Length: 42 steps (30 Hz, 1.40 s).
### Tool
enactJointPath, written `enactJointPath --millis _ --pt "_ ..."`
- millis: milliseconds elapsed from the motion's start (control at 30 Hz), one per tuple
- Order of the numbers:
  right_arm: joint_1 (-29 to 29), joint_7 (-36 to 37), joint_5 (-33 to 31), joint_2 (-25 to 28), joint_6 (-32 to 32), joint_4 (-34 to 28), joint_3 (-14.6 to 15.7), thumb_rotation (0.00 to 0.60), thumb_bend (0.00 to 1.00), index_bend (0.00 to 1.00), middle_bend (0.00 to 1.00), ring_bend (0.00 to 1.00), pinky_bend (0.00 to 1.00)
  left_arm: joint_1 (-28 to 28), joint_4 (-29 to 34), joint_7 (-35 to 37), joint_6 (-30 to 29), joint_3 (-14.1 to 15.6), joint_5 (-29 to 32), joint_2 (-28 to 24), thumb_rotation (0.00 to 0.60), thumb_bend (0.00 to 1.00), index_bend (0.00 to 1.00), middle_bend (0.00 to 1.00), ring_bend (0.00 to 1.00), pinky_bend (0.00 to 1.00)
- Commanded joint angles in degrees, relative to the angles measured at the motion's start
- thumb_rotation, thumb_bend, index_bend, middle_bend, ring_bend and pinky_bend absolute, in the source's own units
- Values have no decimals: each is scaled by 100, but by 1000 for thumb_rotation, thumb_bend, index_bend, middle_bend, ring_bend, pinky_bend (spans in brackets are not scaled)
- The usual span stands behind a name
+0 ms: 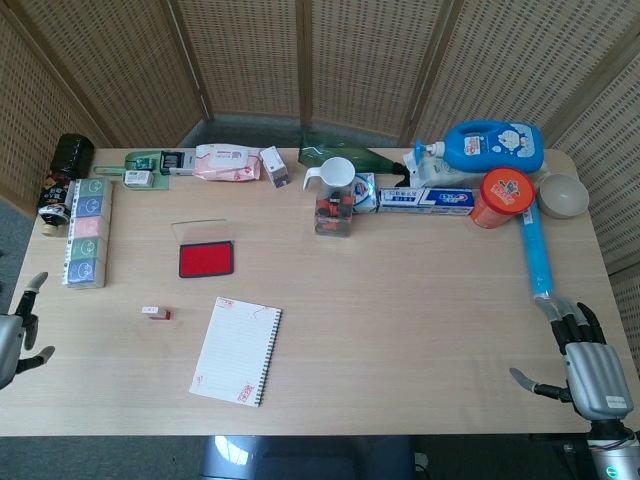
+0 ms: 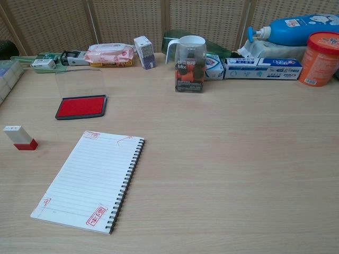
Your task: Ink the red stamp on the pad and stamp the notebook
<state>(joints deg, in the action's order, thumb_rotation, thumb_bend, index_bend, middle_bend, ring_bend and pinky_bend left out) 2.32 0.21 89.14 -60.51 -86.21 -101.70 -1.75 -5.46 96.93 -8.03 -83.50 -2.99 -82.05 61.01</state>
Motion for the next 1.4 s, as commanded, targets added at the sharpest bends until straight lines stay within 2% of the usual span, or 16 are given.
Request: enactJointPath --millis 33,100,200,367,533,700,767,1400 --pt "-7 16 -4 7 -5 -4 1 432 0 0 0 0 0 -43 -85 13 -1 -62 28 140 600 51 101 1000 1000 1000" --pt "-4 22 -14 8 11 -2 4 432 0 0 0 0 0 -104 -107 -6 99 -98 101 205 600 70 162 1000 1000 1000" --pt "22 43 -53 4 77 5 1 434 0 0 0 0 0 -374 -190 2 670 -179 457 469 600 86 239 1000 1000 1000" --pt "23 94 -80 25 86 10 -9 433 0 0 0 0 0 -548 -318 -164 950 -269 778 748 600 145 355 1000 1000 1000" --pt "26 129 -89 42 97 8 -10 433 0 0 0 0 0 -709 -467 -203 1096 -357 910 1011 600 168 419 1000 1000 1000" --pt "20 158 -94 62 85 -2 -16 428 0 0 0 0 0 -856 -600 -194 1266 -388 998 1234 600 274 445 1000 1000 1000" --pt "17 171 -97 70 81 -4 -17 428 0 0 0 0 0 -895 -634 -246 1310 -397 1058 1299 600 287 445 1000 1000 1000" --pt "4 299 -120 144 87 -46 -17 430 0 0 0 0 0 -1262 -1074 -555 1708 -470 1528 1878 600 259 445 1000 1000 1000"
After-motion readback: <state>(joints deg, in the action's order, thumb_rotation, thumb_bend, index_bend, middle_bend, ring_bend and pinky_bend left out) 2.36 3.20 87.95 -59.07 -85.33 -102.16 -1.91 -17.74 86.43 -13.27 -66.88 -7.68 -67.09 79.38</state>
